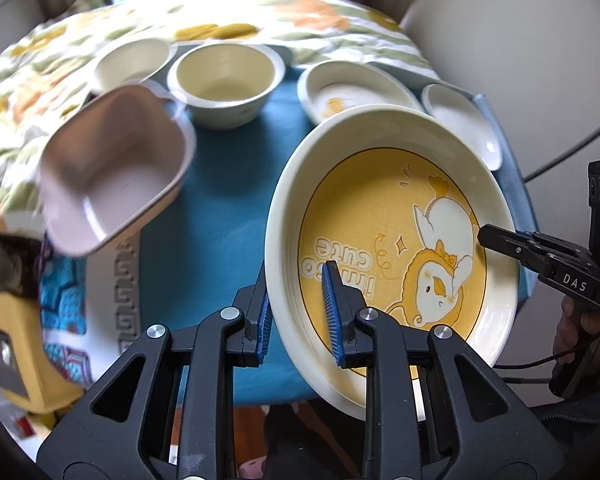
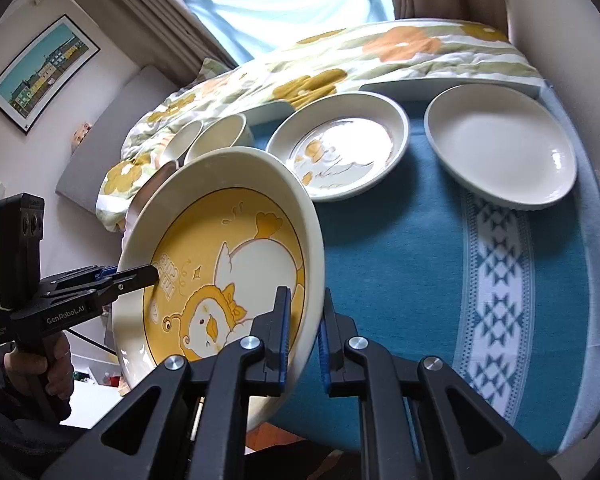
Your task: Organize plates and bowls
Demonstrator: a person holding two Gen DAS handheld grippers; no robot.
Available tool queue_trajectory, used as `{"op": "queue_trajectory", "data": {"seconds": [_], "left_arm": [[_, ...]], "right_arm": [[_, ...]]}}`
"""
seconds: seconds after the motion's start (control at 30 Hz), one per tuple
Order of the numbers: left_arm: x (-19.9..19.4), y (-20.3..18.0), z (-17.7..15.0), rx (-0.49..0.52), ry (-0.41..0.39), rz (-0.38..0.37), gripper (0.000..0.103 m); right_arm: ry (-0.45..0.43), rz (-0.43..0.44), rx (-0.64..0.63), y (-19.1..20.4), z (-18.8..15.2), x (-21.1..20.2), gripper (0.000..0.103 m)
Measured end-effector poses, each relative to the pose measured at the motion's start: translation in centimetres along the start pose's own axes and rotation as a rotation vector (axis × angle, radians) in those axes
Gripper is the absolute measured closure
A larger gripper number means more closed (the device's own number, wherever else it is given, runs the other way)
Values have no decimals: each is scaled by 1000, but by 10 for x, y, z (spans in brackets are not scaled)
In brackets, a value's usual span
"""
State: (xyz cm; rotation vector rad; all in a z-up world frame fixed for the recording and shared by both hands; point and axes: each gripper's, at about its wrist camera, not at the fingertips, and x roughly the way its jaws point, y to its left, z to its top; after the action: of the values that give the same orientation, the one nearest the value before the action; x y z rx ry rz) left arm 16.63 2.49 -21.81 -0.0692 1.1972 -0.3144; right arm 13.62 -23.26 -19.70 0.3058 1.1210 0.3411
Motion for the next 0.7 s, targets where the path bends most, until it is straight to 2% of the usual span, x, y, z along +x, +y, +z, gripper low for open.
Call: {"op": "queue_trajectory", "data": {"seconds": [0.27, 0.3, 0.43, 0.7], "left_arm": [[22, 74, -33, -123, 32, 38, 83], [31, 71, -25, -131, 34, 41, 83], [41, 88, -27, -157, 34, 35, 83], [51, 93, -30, -179, 34, 28, 83]], "right_arm": [[103, 31, -68, 38, -3, 70, 92], [110, 29, -73, 41, -4, 76, 92], [122, 20, -87, 46, 0, 94, 92], [121, 4, -94, 49, -3, 99, 92]]}}
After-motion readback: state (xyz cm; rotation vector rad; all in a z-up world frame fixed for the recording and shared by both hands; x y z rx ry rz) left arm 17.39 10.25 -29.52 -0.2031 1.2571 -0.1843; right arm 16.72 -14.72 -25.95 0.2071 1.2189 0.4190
